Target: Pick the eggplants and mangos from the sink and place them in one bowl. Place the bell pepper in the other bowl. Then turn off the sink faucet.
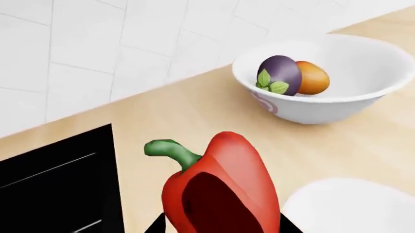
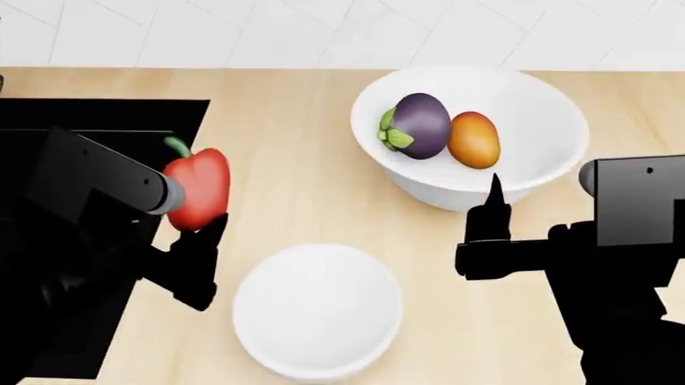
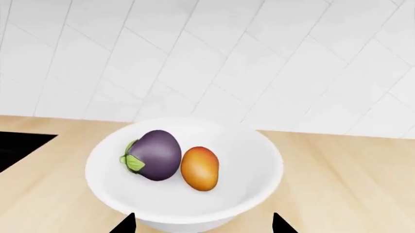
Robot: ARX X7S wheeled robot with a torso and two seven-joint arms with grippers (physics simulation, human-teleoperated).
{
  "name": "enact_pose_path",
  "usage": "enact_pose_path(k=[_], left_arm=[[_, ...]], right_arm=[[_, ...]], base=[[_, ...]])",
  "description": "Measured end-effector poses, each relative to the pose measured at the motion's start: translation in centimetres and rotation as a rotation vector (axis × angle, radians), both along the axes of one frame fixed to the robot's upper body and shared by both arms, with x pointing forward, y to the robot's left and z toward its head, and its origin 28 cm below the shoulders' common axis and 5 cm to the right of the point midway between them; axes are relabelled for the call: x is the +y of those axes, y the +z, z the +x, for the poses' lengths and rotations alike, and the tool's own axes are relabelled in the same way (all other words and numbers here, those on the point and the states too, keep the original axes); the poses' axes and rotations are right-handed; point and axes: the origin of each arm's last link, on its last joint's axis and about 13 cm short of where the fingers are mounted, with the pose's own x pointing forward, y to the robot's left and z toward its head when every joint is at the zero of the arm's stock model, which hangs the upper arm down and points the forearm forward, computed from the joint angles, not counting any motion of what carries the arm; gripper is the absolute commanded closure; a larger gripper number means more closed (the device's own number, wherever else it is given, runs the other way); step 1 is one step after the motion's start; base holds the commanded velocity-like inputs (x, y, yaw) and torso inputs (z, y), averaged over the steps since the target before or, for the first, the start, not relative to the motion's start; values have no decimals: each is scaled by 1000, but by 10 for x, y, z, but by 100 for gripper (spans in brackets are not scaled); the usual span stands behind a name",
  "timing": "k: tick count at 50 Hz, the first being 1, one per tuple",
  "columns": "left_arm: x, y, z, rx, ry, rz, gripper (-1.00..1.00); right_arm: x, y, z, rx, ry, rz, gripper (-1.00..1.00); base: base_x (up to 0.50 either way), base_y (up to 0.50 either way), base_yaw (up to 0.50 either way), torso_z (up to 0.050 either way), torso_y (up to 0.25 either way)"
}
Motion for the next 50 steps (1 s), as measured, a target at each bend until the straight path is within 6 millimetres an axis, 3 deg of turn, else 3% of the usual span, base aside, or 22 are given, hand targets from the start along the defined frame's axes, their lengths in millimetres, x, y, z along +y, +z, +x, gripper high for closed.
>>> enact_pose_path(k=[30, 50], left_arm=[[-45, 2, -3, 217, -181, -32, 100], [-58, 0, -1, 302, -232, 8, 100]], right_arm=[[-2, -5, 0, 7, -5, 12, -100], [-1, -9, 3, 22, 4, 21, -100]], base=[[0, 0, 0, 0, 0], [0, 0, 0, 0, 0]])
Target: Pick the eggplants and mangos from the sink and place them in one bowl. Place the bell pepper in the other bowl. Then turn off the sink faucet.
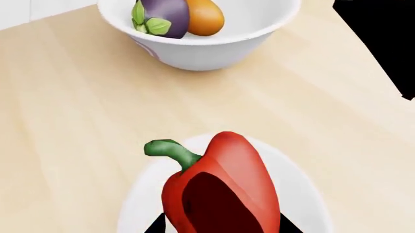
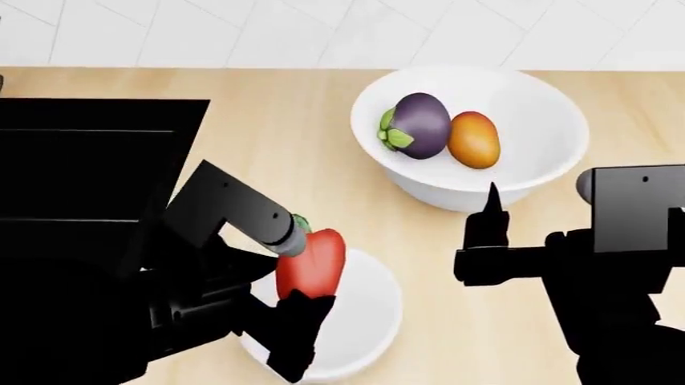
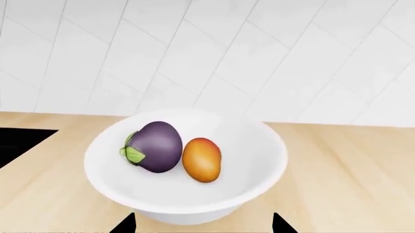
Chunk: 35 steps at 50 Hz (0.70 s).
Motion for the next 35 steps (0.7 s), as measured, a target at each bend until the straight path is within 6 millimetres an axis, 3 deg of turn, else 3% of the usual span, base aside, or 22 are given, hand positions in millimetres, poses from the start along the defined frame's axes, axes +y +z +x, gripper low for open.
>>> enact_pose_path(k=[35], left_arm=[[-9, -8, 10, 29, -29, 37, 100]], right_arm=[[-1, -3, 2, -7, 2, 24, -100]], base=[[0, 0, 0, 0, 0]])
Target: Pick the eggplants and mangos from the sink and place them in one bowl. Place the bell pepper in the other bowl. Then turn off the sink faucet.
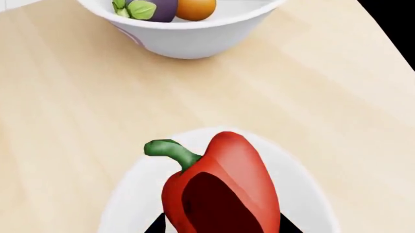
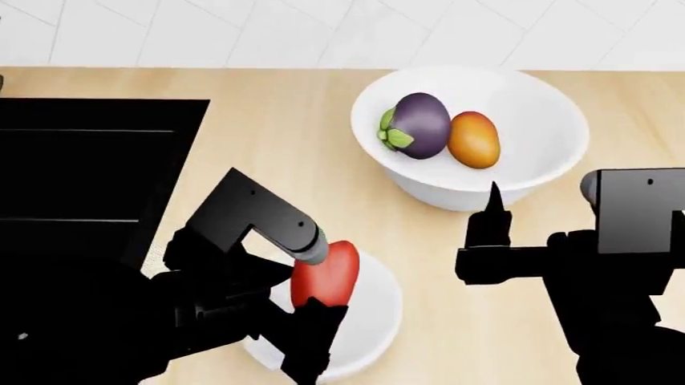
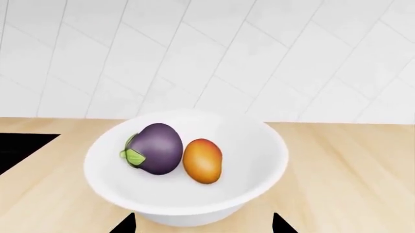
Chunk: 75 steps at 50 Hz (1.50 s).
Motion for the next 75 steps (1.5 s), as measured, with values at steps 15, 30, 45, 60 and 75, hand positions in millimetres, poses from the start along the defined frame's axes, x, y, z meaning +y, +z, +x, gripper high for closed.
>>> enact_pose_path(k=[15, 30, 45, 60, 75], left_arm=[[-2, 8, 0, -20, -15, -4, -100], [11, 20, -3, -148, 51, -45, -100], [57, 12, -3, -382, 371, -94, -100], [77, 10, -1, -559, 577, -52, -100], [85, 1, -10, -568, 634, -83, -100]], right_arm=[[-1, 1, 1, -5, -2, 6, -100], [0, 9, -2, -36, -1, -18, -100], [3, 21, -11, -101, -3, -42, -100], [4, 15, -13, -113, -6, -28, -100], [6, 15, -19, -120, -9, -36, -100]], base=[[0, 0, 0, 0, 0], [0, 0, 0, 0, 0], [0, 0, 0, 0, 0], [0, 6, 0, 0, 0], [99, 474, 0, 0, 0]])
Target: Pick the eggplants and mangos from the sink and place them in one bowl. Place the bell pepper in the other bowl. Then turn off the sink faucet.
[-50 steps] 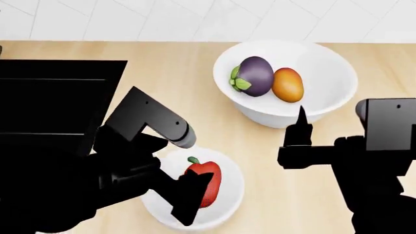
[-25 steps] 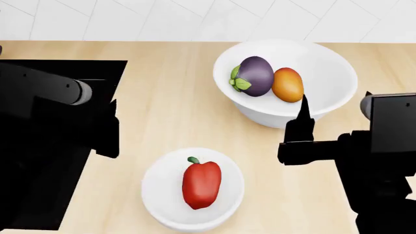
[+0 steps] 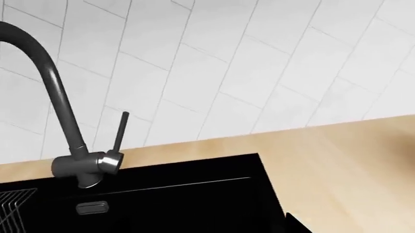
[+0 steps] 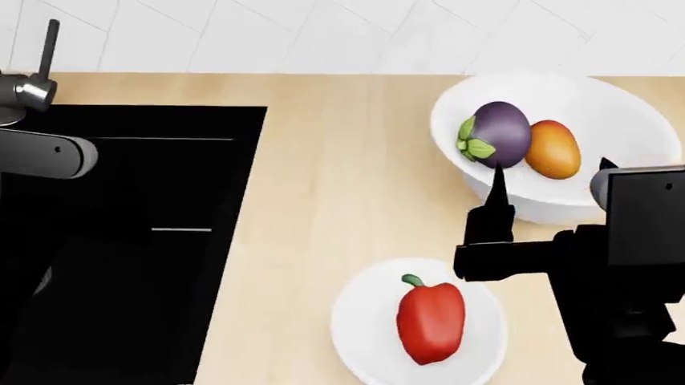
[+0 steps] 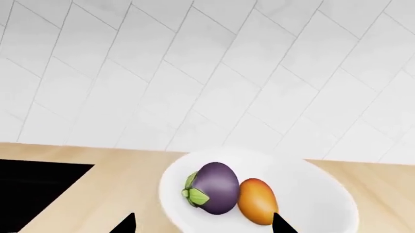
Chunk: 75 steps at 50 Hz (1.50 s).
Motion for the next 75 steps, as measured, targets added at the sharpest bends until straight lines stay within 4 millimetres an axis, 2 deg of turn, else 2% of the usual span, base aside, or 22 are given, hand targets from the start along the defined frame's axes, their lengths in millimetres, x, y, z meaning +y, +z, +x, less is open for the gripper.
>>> enact_pose_path(k=[17, 55, 75], left_arm=[[4, -11, -6, 4, 11, -24, -100], [10, -15, -12, -4, 10, -46, -100], [9, -17, -10, -6, 11, -49, -100]], right_arm=[[3, -8, -1, 10, 3, 8, -100], [8, -18, -3, 19, 0, 27, -100], [8, -20, -3, 21, -3, 35, -100]], base=[[70, 500, 0, 0, 1], [0, 500, 0, 0, 0], [40, 187, 0, 0, 0]])
